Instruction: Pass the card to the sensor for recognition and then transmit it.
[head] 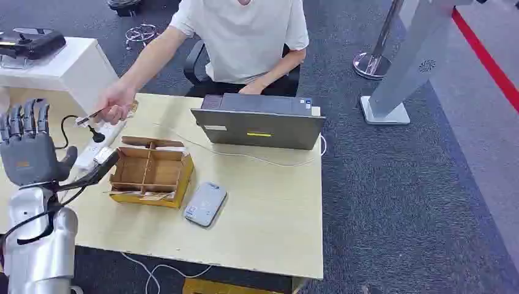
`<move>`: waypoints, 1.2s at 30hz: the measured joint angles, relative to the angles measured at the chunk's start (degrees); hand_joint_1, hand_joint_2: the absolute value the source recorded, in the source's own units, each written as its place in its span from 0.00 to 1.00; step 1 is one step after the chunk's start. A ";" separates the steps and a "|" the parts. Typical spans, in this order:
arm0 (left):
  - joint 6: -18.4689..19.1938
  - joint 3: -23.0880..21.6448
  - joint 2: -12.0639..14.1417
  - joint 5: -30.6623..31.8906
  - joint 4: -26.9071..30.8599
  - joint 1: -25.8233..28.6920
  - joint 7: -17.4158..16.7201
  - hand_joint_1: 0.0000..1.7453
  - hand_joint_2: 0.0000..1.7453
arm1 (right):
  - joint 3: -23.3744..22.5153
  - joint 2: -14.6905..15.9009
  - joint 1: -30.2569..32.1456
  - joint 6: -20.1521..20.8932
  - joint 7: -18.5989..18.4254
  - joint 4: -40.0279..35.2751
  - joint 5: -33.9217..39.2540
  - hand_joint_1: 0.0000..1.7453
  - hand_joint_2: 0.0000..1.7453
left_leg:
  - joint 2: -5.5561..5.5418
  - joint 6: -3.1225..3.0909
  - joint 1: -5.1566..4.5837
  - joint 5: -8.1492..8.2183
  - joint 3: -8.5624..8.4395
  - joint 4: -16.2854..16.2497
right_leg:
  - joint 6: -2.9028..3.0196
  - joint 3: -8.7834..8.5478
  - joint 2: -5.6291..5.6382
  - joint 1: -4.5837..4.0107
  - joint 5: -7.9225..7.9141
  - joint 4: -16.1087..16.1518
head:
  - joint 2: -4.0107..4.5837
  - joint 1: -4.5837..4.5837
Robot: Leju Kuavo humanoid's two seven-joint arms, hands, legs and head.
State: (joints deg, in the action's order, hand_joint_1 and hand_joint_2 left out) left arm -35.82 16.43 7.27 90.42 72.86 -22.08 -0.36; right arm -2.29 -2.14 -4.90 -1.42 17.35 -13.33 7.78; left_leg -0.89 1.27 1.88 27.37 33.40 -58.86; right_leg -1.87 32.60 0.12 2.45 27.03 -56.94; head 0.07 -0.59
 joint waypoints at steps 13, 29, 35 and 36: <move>0.52 -12.60 6.39 -6.42 -15.27 -12.07 -3.18 0.00 1.00 | -0.02 0.00 -0.04 0.07 -1.05 0.44 -0.44 0.00 0.00 | 0.12 -0.03 -0.02 0.02 0.12 -0.03 | -0.07 0.18 0.19 0.01 0.01 0.06 | 0.00 0.04; 1.95 -17.30 6.35 -7.80 -17.96 -14.13 -2.16 1.00 1.00 | -0.55 0.00 0.00 0.22 -2.21 0.87 -0.57 0.00 0.00 | 0.12 -0.03 -0.02 0.02 0.21 -0.03 | -0.07 0.24 0.19 0.01 0.02 0.05 | 0.00 0.07; 2.73 -18.66 6.33 -8.65 -17.96 -14.21 -1.81 1.00 1.00 | -0.68 0.00 -0.01 0.20 -2.23 1.03 -0.52 0.00 0.00 | 0.12 -0.03 -0.02 0.02 0.20 -0.03 | -0.07 0.24 0.19 0.02 0.01 0.05 | 0.00 0.07; 2.73 -18.83 6.33 -8.67 -17.96 -14.25 -1.81 1.00 1.00 | -0.68 0.00 -0.01 0.20 -2.25 1.07 -0.52 0.00 0.00 | 0.12 -0.03 -0.02 0.02 0.20 -0.03 | -0.07 0.24 0.19 0.02 0.01 0.05 | 0.00 0.07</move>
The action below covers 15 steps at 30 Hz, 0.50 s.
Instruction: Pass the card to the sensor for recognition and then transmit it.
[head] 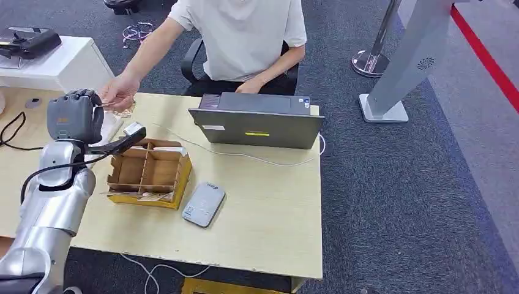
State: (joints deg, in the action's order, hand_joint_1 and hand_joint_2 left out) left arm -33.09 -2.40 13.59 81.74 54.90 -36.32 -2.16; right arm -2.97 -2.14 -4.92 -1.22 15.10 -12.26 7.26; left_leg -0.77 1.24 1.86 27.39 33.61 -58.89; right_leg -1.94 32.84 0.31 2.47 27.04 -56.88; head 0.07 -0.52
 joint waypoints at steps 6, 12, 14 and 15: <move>0.20 -0.77 -0.28 -0.53 0.00 -0.04 0.42 1.00 1.00 | -0.66 0.02 0.00 -0.07 -0.15 0.22 0.02 0.00 0.00 | 0.00 0.00 0.00 0.00 0.00 0.00 | 0.00 0.00 -0.01 0.00 0.00 0.00 | 0.00 0.00; 0.96 -2.45 -2.06 -2.91 3.68 1.49 2.60 1.00 1.00 | -1.42 0.07 0.04 -0.22 -1.01 0.31 0.26 0.00 0.00 | -0.02 0.00 -0.01 0.00 0.00 -0.01 | 0.00 0.00 -0.02 0.01 0.00 0.02 | 0.00 0.00; 2.93 -3.90 -3.67 -2.56 7.40 3.39 3.06 1.00 1.00 | -1.66 0.09 0.11 -0.53 -1.18 0.37 0.39 0.00 0.00 | -0.02 -0.03 -0.03 0.03 0.00 -0.01 | -0.01 -0.01 -0.02 0.03 0.01 0.03 | 0.00 0.00; 3.87 -4.86 -4.46 -2.18 9.54 4.44 2.99 1.00 1.00 | -1.86 0.09 0.18 -0.63 -1.23 0.46 0.44 0.00 0.00 | -0.03 -0.03 -0.05 0.03 0.01 -0.01 | -0.03 -0.01 -0.04 0.05 0.02 0.04 | 0.00 0.00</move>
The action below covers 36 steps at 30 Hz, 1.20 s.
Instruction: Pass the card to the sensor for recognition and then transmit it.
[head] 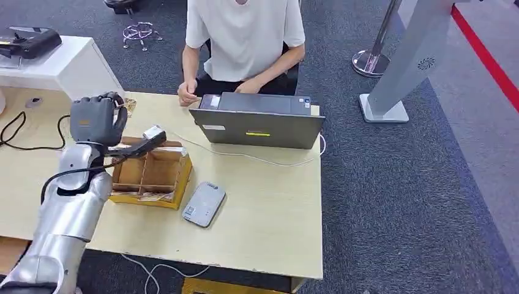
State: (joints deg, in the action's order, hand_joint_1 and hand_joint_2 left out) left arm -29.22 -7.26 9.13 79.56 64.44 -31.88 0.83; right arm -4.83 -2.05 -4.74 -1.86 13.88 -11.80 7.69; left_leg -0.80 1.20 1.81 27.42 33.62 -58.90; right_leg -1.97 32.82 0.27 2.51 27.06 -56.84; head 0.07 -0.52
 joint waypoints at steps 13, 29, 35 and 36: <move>12.90 -18.93 -5.22 1.83 21.43 10.83 -1.14 1.00 1.00 | -2.86 0.13 1.56 -0.02 0.31 0.55 1.49 0.00 0.00 | 0.01 -0.09 -0.03 0.07 0.05 0.01 | -0.04 0.02 -0.02 0.02 0.03 0.03 | 0.00 -0.02; 21.96 -24.98 -3.80 8.96 25.17 17.53 -9.73 1.00 1.00 | -6.71 0.17 2.61 -0.81 0.09 0.96 4.22 0.00 0.00 | 0.01 -0.09 -0.02 0.07 0.06 0.01 | -0.03 0.01 -0.03 0.02 0.05 0.02 | 0.00 -0.02; 22.53 -24.98 -2.60 8.02 25.45 20.00 -10.31 1.00 1.00 | -7.63 0.17 2.80 -1.14 -0.20 1.11 4.28 0.00 0.00 | 0.00 -0.09 -0.02 0.07 0.07 0.02 | -0.04 0.01 -0.03 0.02 0.06 0.02 | 0.00 -0.02; 22.53 -24.98 -2.51 7.98 25.45 20.17 -10.34 1.00 1.00 | -7.69 0.17 2.79 -1.22 -0.48 1.11 4.22 0.00 0.00 | 0.00 -0.09 -0.02 0.07 0.07 0.02 | -0.04 0.00 -0.04 0.02 0.06 0.02 | 0.00 -0.02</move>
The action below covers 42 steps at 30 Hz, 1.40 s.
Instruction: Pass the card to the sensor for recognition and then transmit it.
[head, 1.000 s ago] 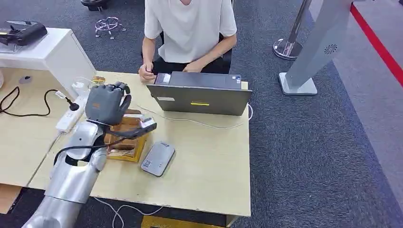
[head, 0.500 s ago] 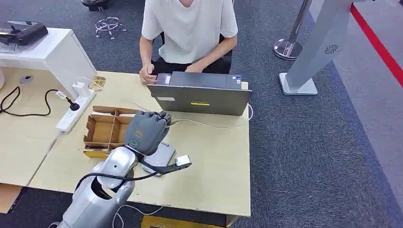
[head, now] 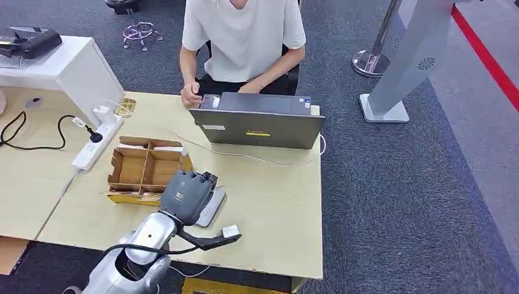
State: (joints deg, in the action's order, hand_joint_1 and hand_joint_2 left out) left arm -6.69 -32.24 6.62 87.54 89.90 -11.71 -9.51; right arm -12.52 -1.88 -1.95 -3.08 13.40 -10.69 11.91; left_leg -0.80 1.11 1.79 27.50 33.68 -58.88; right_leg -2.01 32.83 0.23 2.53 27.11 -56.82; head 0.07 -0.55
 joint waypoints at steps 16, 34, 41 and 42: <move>3.06 0.02 0.18 0.83 -4.31 -0.43 -2.25 1.00 1.00 | -0.24 0.04 -0.03 -0.13 -1.33 0.00 -1.07 0.00 0.00 | 0.00 0.00 0.00 0.00 -0.01 0.00 | 0.00 0.00 0.00 0.00 0.00 0.00 | 0.00 0.00; 4.17 0.94 -1.84 0.90 -15.15 -2.87 -3.61 1.00 1.00 | -0.24 0.15 -0.04 0.09 -1.90 0.00 -2.52 0.00 0.00 | 0.00 0.00 0.00 -0.01 -0.02 0.00 | 0.00 -0.02 0.00 0.00 -0.01 -0.01 | 0.00 0.00; 3.78 1.22 -2.99 0.57 -19.03 -3.66 -3.39 1.00 1.00 | -0.22 0.22 -0.07 0.02 -2.47 0.00 -3.10 0.00 0.00 | -0.03 0.00 0.00 0.00 -0.04 0.00 | 0.00 -0.06 -0.03 0.00 0.00 0.00 | 0.00 0.00; 3.80 1.25 -3.04 0.48 -19.34 -3.67 -3.37 1.00 1.00 | -0.22 0.22 -0.08 0.02 -2.51 0.00 -3.13 0.00 0.00 | -0.02 0.00 0.00 0.00 -0.05 0.00 | 0.00 -0.06 -0.03 0.00 0.00 0.00 | 0.00 0.00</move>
State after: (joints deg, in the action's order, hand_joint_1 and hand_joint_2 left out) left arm -2.89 -30.99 3.58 88.02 70.55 -15.38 -12.87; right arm -12.74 -1.66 -2.02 -3.06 10.88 -10.69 8.79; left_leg -0.82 1.11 1.79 27.49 33.64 -58.88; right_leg -2.01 32.76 0.20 2.53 27.11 -56.82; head 0.07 -0.55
